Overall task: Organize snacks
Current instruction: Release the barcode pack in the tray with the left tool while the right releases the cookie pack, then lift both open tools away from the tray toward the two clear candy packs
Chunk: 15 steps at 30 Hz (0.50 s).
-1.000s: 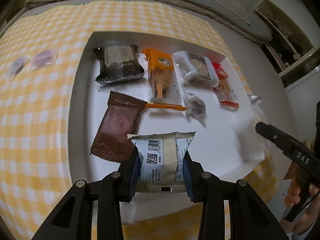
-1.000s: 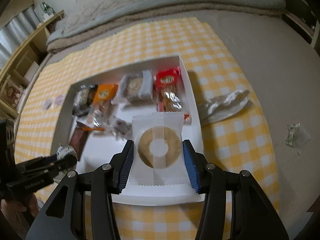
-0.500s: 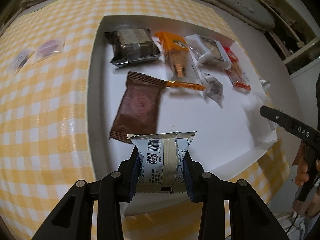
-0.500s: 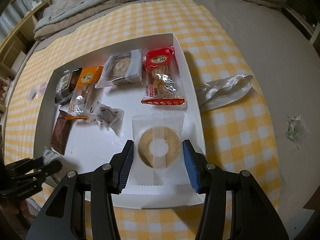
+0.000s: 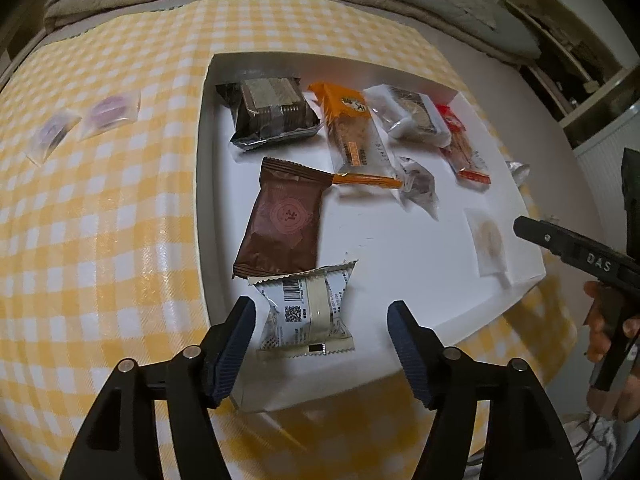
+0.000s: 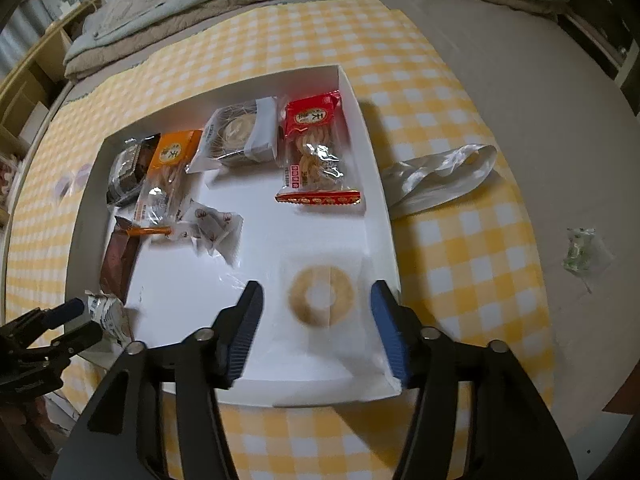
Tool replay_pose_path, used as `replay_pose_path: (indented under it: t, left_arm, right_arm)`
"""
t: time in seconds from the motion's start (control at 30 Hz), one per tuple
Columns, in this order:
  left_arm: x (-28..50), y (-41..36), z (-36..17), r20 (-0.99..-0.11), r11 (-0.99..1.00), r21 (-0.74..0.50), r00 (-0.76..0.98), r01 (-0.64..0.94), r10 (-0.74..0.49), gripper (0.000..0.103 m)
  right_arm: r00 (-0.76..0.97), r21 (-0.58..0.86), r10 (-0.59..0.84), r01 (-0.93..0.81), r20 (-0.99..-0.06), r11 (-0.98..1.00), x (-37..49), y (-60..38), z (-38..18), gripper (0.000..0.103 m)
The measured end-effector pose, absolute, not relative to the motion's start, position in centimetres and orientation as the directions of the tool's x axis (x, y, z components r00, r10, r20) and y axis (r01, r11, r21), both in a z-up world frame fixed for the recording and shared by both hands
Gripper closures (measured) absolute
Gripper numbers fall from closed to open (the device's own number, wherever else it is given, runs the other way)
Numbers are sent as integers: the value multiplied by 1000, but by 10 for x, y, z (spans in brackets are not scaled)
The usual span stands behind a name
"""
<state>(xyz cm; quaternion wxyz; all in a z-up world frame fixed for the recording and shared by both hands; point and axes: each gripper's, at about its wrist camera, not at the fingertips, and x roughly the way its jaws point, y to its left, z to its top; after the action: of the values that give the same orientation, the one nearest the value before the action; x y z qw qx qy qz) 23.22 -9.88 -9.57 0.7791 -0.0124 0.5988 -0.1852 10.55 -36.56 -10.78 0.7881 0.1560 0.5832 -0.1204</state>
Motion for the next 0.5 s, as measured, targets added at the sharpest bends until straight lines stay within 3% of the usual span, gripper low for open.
replay_pose_path:
  t: [0.07, 0.23, 0.4, 0.5]
  left_arm:
    - [230, -98, -92, -927, 931, -239, 221, 276, -304, 31]
    - [224, -100, -86, -922, 928, -241, 230, 284, -310, 17]
    - [216, -102, -76, -917, 924, -235, 245, 302, -314, 2]
    - [212, -103, -66, -911, 922, -231, 264, 312, -318, 0]
  right_arm:
    - [296, 104, -11, 369, -955, 924, 103, -366, -106, 19]
    - [300, 111, -6, 372, -954, 922, 93, -368, -102, 1]
    - [306, 106, -12, 367, -952, 924, 84, -365, -96, 0]
    - [325, 114, -11, 363, -946, 925, 78, -362, -88, 0]
